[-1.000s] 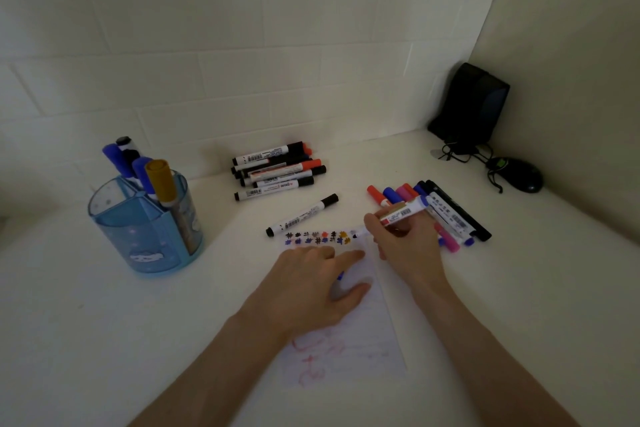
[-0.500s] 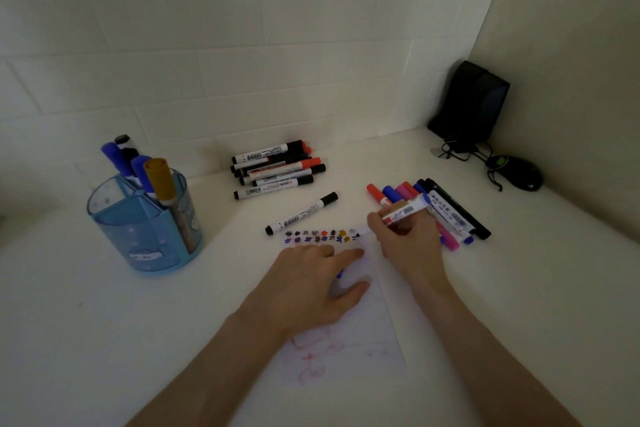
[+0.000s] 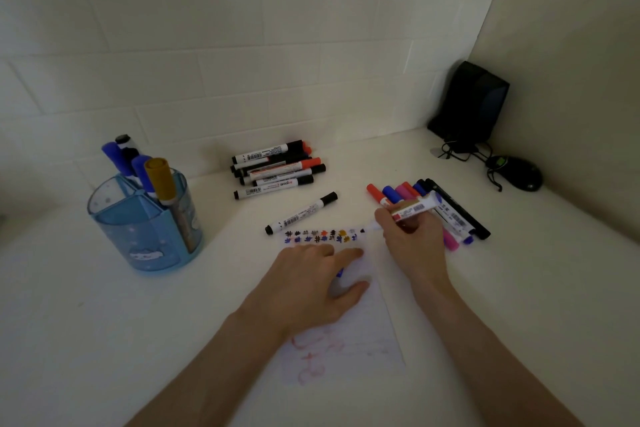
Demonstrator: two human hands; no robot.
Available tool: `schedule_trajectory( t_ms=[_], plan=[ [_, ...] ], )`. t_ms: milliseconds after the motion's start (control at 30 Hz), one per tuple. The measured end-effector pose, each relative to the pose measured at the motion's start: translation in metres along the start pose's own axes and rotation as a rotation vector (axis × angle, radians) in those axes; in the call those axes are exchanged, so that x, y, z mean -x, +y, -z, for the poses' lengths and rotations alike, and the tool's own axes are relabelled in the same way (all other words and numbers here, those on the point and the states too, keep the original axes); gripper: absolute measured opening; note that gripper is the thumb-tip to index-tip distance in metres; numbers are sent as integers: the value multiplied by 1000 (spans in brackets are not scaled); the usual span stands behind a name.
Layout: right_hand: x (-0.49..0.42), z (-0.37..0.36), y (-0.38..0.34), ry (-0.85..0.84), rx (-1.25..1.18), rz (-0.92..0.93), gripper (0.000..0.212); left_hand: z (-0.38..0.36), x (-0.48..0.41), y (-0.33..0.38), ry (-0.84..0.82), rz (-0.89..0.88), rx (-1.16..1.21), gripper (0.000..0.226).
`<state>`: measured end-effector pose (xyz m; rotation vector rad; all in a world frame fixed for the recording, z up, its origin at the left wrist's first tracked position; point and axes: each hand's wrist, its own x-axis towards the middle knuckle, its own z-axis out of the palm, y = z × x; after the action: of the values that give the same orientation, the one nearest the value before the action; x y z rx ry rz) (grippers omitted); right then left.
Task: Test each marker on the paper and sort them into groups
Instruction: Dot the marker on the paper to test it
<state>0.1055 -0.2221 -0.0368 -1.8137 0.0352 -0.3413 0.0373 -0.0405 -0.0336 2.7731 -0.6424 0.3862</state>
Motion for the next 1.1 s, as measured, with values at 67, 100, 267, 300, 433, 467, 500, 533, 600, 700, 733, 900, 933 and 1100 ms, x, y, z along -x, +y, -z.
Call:
schedule_trajectory(
  t_ms=[67,100,267,300,433,467,500,533,600,700,733,900,933,1100],
  plan=[
    [-1,2,-2,53,-74,-33,12,1,0,1,19,42,46,64],
    [-2,3,-4,57,-105,-44,10,3,0,2,25,97,124,59],
    [3,5,-16,-27,-287,-44,21,5,-4,-12,96,264,510,16],
    [4,6,-19,-58,-316,-45,23,5,-4,-16,120,272,529,17],
    [10,5,-25,-201,-325,-41,17,8,-7,-20,222,277,606,17],
    [11,5,-25,-224,-317,-39,14,8,-8,-20,232,275,610,17],
    [12,5,-26,-239,-322,-45,13,8,-8,-20,239,271,610,18],
    [12,4,-26,-250,-332,-54,16,9,-8,-20,244,265,608,19],
    [14,4,-27,-281,-322,-53,19,11,-8,-19,244,248,601,20],
    [18,2,-30,-384,-268,-16,14,13,-8,-18,233,249,605,24],
    [18,2,-31,-408,-283,-25,18,13,-8,-18,233,277,630,27],
    [16,3,-35,-412,-456,-124,35,19,-7,-23,317,332,707,22],
    [17,3,-34,-415,-461,-104,35,20,-7,-22,324,322,696,21],
    [24,-1,-33,-404,-460,-67,31,19,-4,-22,340,326,662,26]
  ],
)
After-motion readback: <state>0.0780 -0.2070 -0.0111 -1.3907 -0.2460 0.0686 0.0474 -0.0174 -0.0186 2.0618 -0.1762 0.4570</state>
